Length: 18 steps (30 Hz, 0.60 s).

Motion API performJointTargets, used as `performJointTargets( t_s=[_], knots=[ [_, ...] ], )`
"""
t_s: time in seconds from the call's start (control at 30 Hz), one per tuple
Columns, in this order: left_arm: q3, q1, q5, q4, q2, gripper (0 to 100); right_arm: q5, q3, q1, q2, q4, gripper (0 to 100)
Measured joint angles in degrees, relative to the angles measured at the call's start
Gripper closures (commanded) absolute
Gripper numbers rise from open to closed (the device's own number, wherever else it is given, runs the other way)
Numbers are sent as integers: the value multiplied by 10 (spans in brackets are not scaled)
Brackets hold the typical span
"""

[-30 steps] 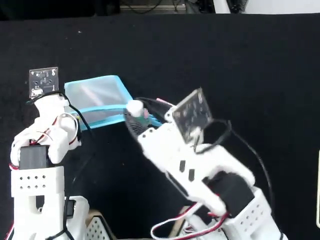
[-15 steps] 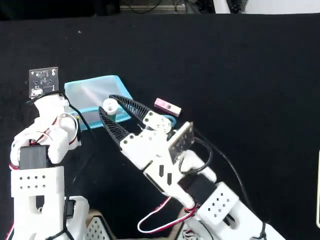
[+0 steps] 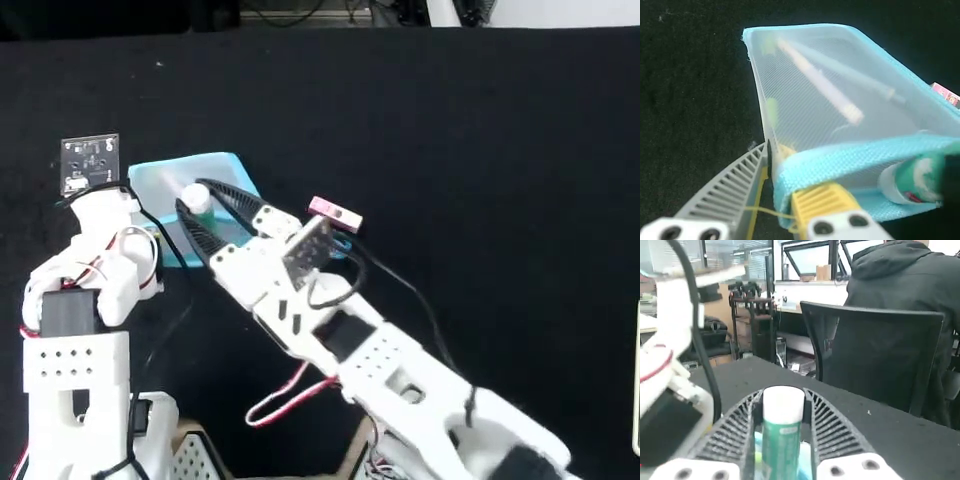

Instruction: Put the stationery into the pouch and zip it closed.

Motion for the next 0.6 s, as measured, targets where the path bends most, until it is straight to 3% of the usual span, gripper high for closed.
performJointTargets(
  t_s=[0.17,0.43,0.6],
  knots=[
    [0,0,0,0,0,970,0,34,0,-25,-7,988],
    [0,0,0,1,0,970,-1,163,1,-193,-1,988],
    [0,0,0,1,0,970,36,176,1,-281,113,988]
  ],
)
